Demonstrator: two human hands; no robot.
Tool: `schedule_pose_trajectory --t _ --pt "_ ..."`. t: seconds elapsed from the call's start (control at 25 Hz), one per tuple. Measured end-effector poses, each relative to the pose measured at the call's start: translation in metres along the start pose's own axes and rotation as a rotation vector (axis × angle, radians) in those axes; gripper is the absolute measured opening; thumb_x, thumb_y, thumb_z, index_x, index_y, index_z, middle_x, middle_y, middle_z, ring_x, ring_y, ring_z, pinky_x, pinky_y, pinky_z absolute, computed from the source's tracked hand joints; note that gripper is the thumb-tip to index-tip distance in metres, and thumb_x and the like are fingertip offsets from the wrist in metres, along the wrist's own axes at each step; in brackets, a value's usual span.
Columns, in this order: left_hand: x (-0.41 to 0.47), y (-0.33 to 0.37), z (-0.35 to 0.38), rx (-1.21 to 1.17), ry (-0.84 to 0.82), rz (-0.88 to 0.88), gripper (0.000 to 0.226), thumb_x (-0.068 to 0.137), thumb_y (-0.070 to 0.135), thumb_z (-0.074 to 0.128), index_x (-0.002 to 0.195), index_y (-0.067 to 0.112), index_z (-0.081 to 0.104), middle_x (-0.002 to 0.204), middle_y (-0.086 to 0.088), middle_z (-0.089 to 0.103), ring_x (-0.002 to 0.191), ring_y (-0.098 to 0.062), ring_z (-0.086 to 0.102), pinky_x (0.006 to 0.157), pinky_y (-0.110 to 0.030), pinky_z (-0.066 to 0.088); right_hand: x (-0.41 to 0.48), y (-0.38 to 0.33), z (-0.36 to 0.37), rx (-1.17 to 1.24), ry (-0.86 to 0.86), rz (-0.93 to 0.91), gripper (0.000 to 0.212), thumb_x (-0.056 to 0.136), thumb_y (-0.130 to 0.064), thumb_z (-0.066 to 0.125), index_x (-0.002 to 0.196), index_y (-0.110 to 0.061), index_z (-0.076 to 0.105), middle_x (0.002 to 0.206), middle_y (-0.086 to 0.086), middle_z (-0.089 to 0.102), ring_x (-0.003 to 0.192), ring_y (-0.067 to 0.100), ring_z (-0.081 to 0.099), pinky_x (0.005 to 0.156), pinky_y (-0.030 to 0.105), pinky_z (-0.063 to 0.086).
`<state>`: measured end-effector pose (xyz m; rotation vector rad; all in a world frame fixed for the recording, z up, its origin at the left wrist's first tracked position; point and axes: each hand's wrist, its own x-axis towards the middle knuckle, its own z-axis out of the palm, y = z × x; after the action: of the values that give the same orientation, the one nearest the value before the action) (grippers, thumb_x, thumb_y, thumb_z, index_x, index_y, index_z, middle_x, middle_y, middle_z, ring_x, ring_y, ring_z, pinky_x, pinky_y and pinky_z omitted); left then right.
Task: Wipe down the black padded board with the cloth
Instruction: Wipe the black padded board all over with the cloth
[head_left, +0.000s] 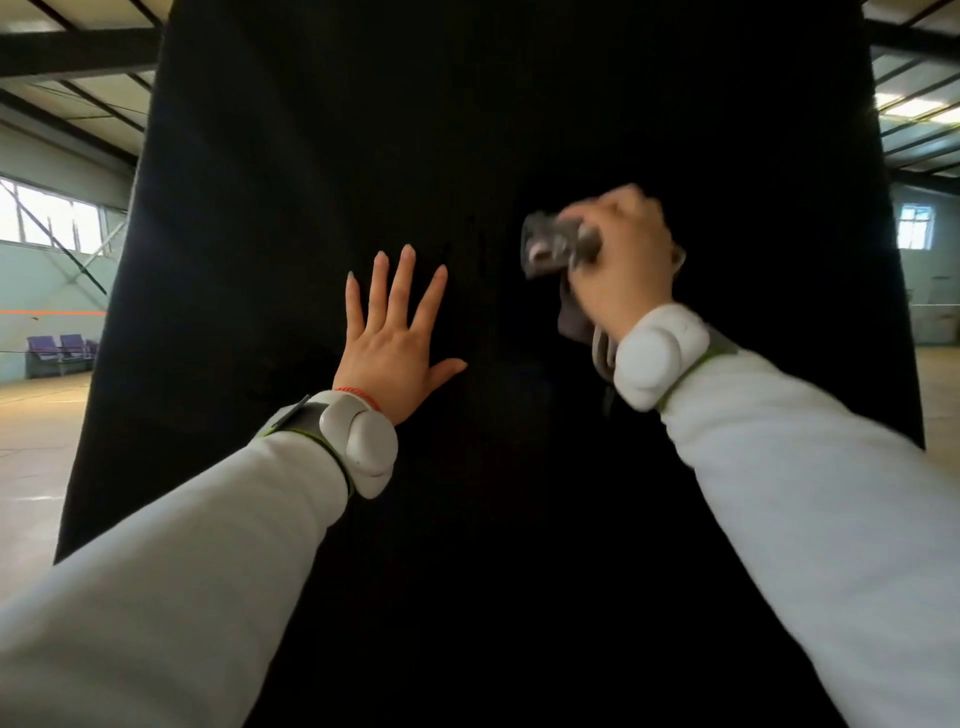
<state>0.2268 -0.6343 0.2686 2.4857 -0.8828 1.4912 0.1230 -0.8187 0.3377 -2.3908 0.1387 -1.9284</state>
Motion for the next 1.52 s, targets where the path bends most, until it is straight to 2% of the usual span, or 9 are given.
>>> schedule_pose_trajectory --t 0.08,0.16,0.44,0.6,0.84,0.96,1.2,1.36,1.52 --pt "0.001 0.0 0.001 0.011 -0.002 0.002 0.09 0.088 0.058 0.043 0.147 0.02 -0.012 0.154 -0.014 -0.019 0.14 -0.034 -0.021 0.109 -0.05 -0.017 0.027 -0.006 -0.001 -0.007 0.051 0.144 0.034 0.085 -0.01 0.05 0.114 -0.025 0.06 0.123 0.005 0.047 0.115 0.028 0.041 0.095 0.038 0.033" --pt "0.002 -0.001 0.004 0.029 0.008 -0.002 0.089 0.088 0.058 0.042 0.147 0.02 -0.012 0.154 -0.015 -0.019 0.14 -0.035 -0.021 0.108 -0.05 -0.018 0.035 -0.007 0.011 -0.008 0.024 0.152 0.035 0.086 -0.012 0.048 0.115 -0.028 0.058 0.123 0.003 0.046 0.114 0.027 0.04 0.093 0.037 0.032" --pt "0.0 0.001 0.006 -0.019 0.052 0.018 0.088 0.087 0.055 0.047 0.149 0.019 -0.004 0.155 -0.015 -0.014 0.14 -0.033 -0.02 0.11 -0.051 -0.017 -0.043 0.009 0.032 0.074 -0.186 -0.277 0.03 0.064 -0.017 0.056 0.089 -0.021 0.071 0.09 0.005 0.056 0.085 0.033 0.05 0.072 0.042 0.038" --pt "0.002 0.002 0.002 -0.025 0.043 0.012 0.089 0.086 0.056 0.047 0.149 0.021 -0.005 0.155 -0.013 -0.015 0.14 -0.032 -0.02 0.111 -0.049 -0.016 -0.043 0.009 0.017 0.054 -0.455 -0.284 0.028 0.073 -0.009 0.061 0.095 -0.022 0.071 0.094 0.0 0.053 0.093 0.025 0.046 0.082 0.041 0.038" --pt "0.002 -0.001 0.003 -0.004 0.041 0.018 0.088 0.087 0.058 0.044 0.141 0.024 -0.017 0.155 -0.013 -0.016 0.138 -0.029 -0.024 0.11 -0.048 -0.018 0.028 -0.004 -0.006 0.035 0.027 0.038 0.033 0.082 -0.009 0.054 0.11 -0.025 0.063 0.117 0.005 0.049 0.11 0.027 0.042 0.095 0.038 0.034" --pt "0.002 -0.002 0.005 -0.002 0.055 0.011 0.089 0.086 0.058 0.045 0.141 0.023 -0.016 0.155 -0.014 -0.015 0.138 -0.028 -0.024 0.109 -0.048 -0.019 0.044 -0.01 0.008 0.015 -0.006 0.098 0.038 0.085 -0.012 0.051 0.118 -0.031 0.057 0.123 0.002 0.044 0.115 0.025 0.038 0.096 0.037 0.031" --pt "-0.002 -0.001 0.005 -0.061 0.12 0.014 0.097 0.081 0.052 0.058 0.148 0.006 0.004 0.156 -0.014 0.0 0.143 -0.03 -0.008 0.113 -0.046 -0.011 -0.02 -0.005 0.029 0.089 -0.168 -0.229 0.028 0.072 -0.011 0.062 0.095 -0.025 0.071 0.097 0.002 0.054 0.093 0.028 0.046 0.08 0.037 0.031" --pt "-0.002 -0.009 0.005 -0.018 0.116 -0.015 0.103 0.075 0.065 0.049 0.149 0.007 0.006 0.156 -0.018 0.0 0.143 -0.032 -0.005 0.114 -0.045 -0.008 -0.024 -0.003 0.016 0.032 -0.406 -0.308 0.029 0.074 -0.01 0.061 0.097 -0.024 0.071 0.096 0.0 0.052 0.096 0.026 0.046 0.084 0.043 0.038" --pt "-0.001 -0.012 0.009 0.031 0.089 -0.018 0.103 0.075 0.073 0.035 0.147 0.011 -0.004 0.155 -0.02 -0.005 0.14 -0.029 -0.014 0.112 -0.047 -0.012 0.019 -0.006 0.001 0.076 0.015 -0.055 0.036 0.078 -0.007 0.056 0.108 -0.023 0.066 0.112 0.008 0.052 0.106 0.031 0.045 0.091 0.042 0.036"
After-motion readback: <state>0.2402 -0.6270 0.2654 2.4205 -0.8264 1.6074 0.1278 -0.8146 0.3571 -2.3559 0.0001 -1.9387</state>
